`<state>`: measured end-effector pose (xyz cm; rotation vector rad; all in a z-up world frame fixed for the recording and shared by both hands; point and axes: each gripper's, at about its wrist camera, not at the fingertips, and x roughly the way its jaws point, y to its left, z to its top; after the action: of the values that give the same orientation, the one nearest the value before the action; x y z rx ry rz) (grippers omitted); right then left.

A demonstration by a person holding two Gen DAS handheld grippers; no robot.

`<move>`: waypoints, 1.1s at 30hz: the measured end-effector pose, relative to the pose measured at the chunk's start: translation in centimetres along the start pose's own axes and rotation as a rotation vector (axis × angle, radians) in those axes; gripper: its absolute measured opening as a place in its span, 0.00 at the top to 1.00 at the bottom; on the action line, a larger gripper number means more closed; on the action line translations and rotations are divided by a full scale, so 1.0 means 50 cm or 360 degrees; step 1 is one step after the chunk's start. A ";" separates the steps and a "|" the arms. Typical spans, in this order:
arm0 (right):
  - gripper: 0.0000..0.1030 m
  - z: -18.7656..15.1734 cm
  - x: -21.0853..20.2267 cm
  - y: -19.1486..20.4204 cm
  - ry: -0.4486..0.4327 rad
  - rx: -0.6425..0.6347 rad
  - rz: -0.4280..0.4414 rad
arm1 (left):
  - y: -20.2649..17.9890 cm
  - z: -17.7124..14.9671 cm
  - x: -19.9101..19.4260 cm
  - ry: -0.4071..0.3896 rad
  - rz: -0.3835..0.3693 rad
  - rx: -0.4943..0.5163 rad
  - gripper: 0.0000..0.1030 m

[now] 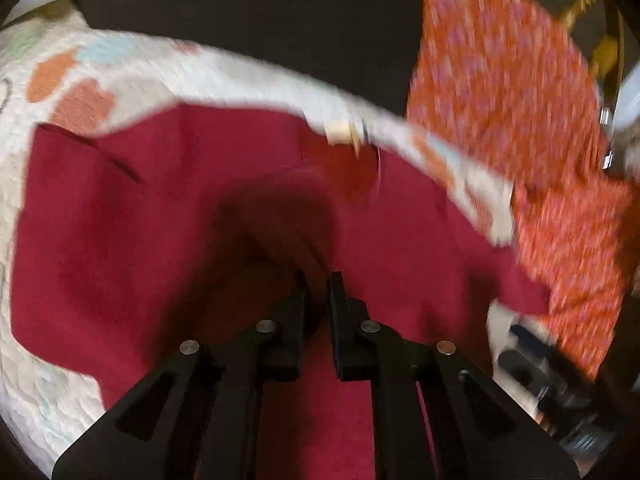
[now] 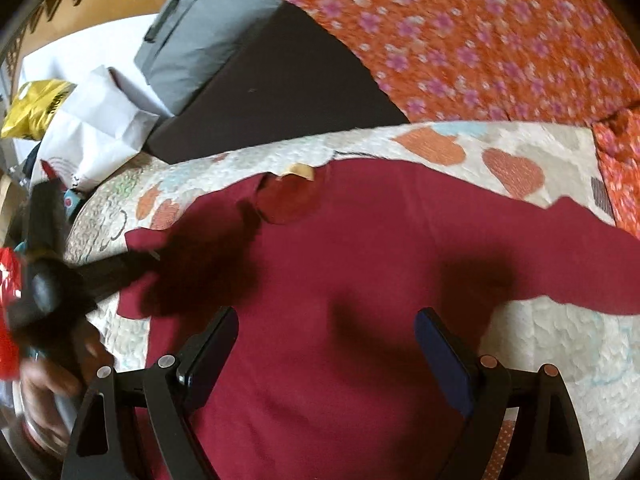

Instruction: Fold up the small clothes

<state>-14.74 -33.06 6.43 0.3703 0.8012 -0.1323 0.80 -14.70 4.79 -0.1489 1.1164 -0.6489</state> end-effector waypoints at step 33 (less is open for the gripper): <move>0.97 0.145 0.012 0.008 -0.0326 -0.0329 -0.0280 | 0.187 0.003 -0.206 -0.0301 0.0700 -0.0187 0.36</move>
<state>-9.33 -35.38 10.73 0.0885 0.6364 -0.2455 1.91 -1.47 8.97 -0.0597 0.9624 -0.1730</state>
